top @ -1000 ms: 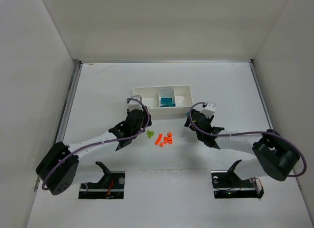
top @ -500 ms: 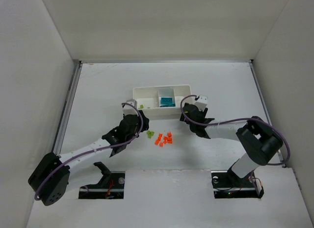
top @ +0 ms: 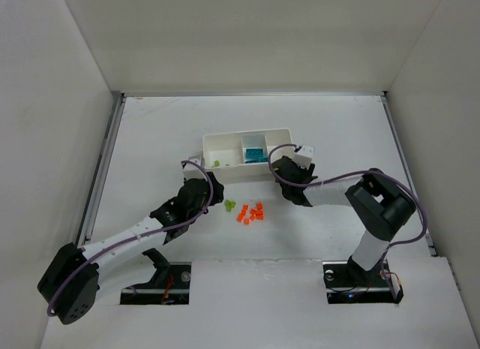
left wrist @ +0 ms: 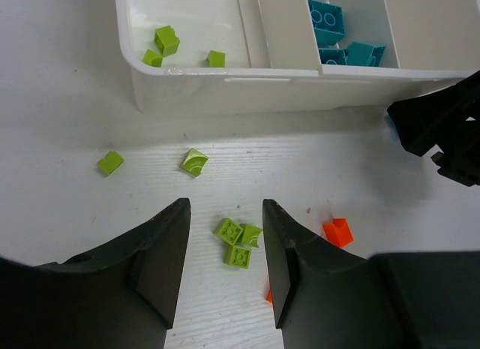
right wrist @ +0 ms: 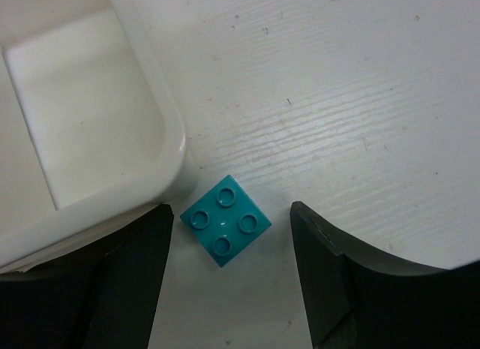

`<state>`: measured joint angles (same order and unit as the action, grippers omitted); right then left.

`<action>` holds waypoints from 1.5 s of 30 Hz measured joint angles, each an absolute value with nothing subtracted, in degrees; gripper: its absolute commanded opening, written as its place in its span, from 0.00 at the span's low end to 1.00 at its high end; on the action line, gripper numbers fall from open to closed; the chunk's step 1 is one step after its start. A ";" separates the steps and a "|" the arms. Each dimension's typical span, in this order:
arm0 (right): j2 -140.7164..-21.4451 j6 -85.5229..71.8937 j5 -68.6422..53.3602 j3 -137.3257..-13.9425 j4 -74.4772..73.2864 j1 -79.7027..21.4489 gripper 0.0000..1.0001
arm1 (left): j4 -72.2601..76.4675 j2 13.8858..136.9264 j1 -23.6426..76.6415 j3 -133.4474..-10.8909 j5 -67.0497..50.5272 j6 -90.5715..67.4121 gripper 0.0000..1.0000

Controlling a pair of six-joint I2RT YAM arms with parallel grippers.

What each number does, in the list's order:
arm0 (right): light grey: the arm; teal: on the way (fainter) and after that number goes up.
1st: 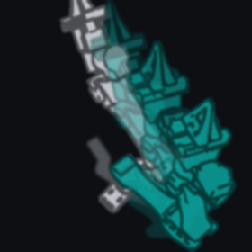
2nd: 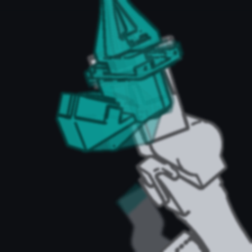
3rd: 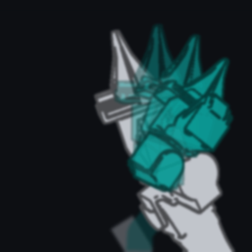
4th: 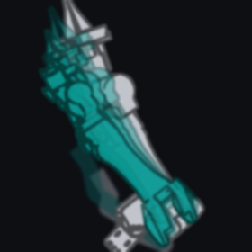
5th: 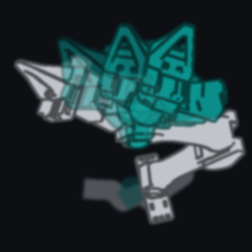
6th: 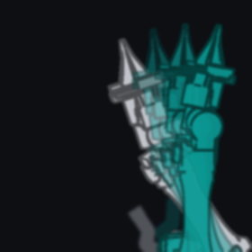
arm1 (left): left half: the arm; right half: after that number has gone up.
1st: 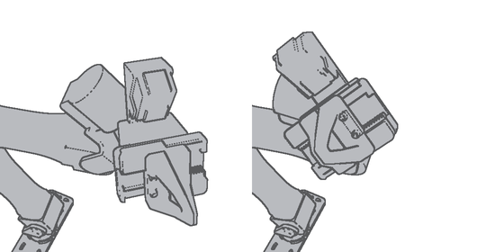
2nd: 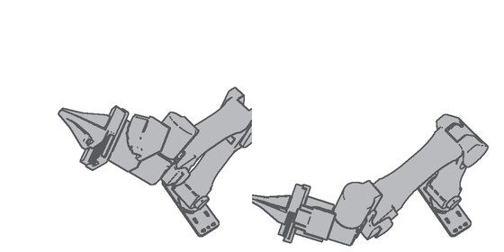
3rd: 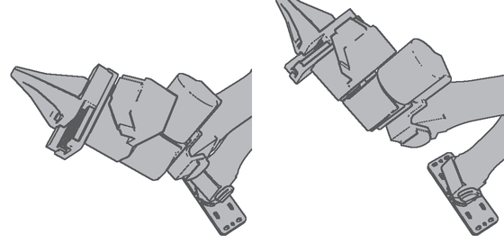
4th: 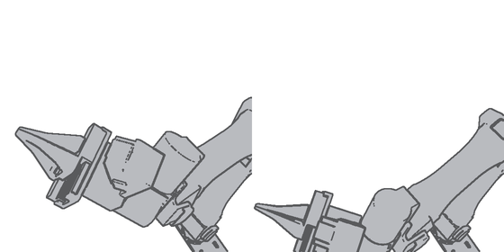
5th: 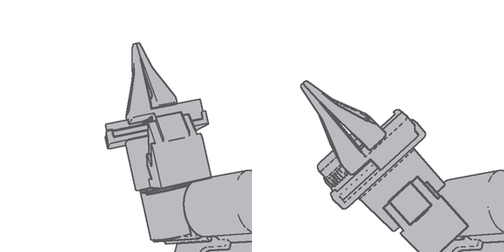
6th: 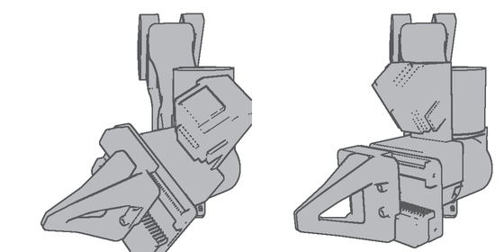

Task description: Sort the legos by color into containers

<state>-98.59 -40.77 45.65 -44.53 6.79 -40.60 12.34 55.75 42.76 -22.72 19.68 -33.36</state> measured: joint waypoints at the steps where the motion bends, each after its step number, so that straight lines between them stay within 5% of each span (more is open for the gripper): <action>1: -98.89 -40.82 46.00 -44.60 6.83 -40.73 0.67 | 12.19 55.70 42.78 -22.72 19.68 -33.41 0.41; 11: -101.14 -40.34 48.23 -44.80 10.02 -42.76 0.32 | 9.98 55.42 43.79 -22.72 19.70 -33.63 0.42; 28: -88.31 -43.16 47.51 -36.97 7.60 -56.73 0.29 | 8.73 61.19 50.83 -22.72 21.45 -33.93 0.42; 45: -69.19 -41.65 45.32 -34.70 3.73 -64.29 0.29 | 17.67 78.35 47.33 -25.78 27.59 -31.51 0.42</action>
<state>-69.19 -41.65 45.32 -34.70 3.73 -64.29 17.67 78.35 47.33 -25.78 27.59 -31.51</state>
